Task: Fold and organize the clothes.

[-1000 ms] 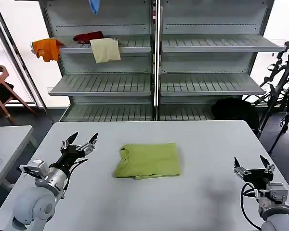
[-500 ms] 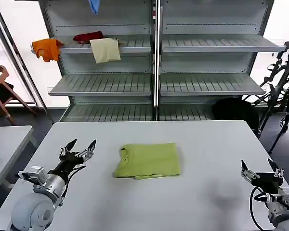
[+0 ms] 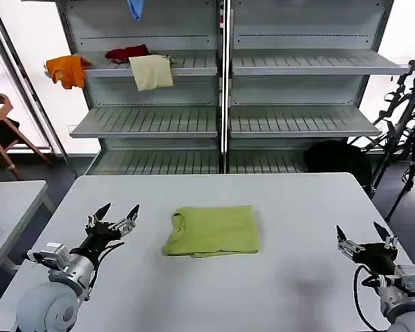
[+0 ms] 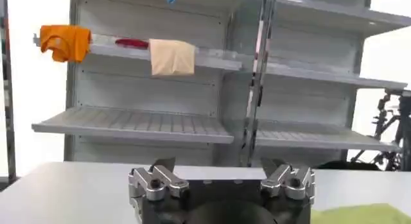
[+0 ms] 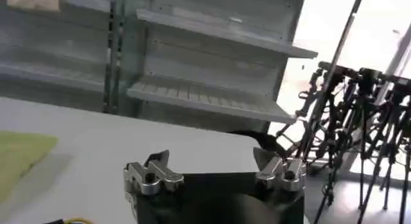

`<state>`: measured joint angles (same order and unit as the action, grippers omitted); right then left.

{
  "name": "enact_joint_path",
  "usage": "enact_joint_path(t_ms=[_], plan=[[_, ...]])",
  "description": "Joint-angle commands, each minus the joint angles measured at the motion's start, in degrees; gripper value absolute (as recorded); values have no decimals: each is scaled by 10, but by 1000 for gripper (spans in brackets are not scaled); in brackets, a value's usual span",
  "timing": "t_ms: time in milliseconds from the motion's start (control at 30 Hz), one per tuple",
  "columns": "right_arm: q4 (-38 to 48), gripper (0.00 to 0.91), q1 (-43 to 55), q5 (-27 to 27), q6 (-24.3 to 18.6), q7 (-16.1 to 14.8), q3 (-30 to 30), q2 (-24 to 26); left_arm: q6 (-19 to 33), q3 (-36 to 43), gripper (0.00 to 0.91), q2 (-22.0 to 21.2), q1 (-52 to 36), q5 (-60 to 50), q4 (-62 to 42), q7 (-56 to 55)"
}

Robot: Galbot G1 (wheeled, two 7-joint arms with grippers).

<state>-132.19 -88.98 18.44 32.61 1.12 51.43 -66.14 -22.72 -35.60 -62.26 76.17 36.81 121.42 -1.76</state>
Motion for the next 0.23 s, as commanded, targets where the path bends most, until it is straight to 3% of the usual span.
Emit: enact_joint_path(t_ms=[33,233], plan=[[22,907,26,-8,3,-19,-50,-1,-1,4,907,3,-4,-9,-6,1],[53,907,58,-18,5,15,-95,-17,11,17,907,5,-13,3,-25,-8]])
